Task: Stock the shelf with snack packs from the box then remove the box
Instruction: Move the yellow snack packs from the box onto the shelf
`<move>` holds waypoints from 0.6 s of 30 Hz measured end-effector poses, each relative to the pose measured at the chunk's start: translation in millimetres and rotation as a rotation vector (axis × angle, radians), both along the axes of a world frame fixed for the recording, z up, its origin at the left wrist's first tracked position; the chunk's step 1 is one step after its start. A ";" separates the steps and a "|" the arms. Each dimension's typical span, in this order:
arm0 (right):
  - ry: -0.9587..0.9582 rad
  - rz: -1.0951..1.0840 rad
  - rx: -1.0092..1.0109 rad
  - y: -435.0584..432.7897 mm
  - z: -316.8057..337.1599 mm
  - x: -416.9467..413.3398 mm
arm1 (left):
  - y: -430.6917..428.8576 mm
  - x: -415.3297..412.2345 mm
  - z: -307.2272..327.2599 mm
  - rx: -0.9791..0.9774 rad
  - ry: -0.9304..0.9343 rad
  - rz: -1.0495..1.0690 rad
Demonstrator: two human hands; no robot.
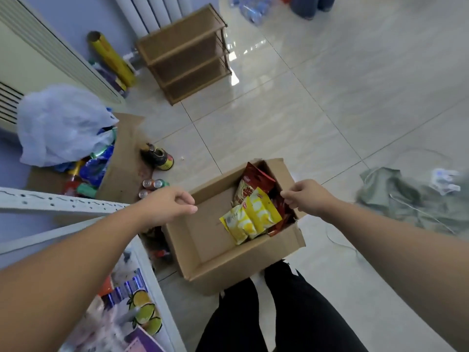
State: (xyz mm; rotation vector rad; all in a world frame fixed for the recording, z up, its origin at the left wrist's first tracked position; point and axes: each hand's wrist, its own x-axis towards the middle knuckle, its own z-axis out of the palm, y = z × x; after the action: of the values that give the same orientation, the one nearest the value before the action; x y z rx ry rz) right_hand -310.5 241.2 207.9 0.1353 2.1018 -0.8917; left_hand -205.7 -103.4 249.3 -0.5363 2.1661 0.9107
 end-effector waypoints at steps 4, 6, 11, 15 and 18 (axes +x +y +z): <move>-0.026 -0.072 0.058 1.4 -45.5 12.5 | 6.0 -25.4 -44.0 0.002 0.015 -0.055; -0.037 -0.086 0.076 1.2 -71.4 20.5 | 15.5 -28.0 -68.9 0.026 -0.007 -0.098; -0.031 -0.090 0.134 -0.4 -131.6 30.8 | 31.5 -28.7 -143.5 0.087 -0.050 -0.153; -0.008 -0.120 0.186 0.0 -179.4 33.4 | 45.9 -35.6 -202.6 0.130 -0.068 -0.130; -0.011 -0.141 0.210 0.7 -209.8 38.7 | 53.8 -40.3 -242.9 0.155 -0.069 -0.090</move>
State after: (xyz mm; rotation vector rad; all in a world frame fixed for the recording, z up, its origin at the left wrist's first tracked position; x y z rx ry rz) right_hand -271.8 241.9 -1.9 0.4009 2.1932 -0.7464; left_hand -246.0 -49.6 6.4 -0.3859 2.0206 0.9870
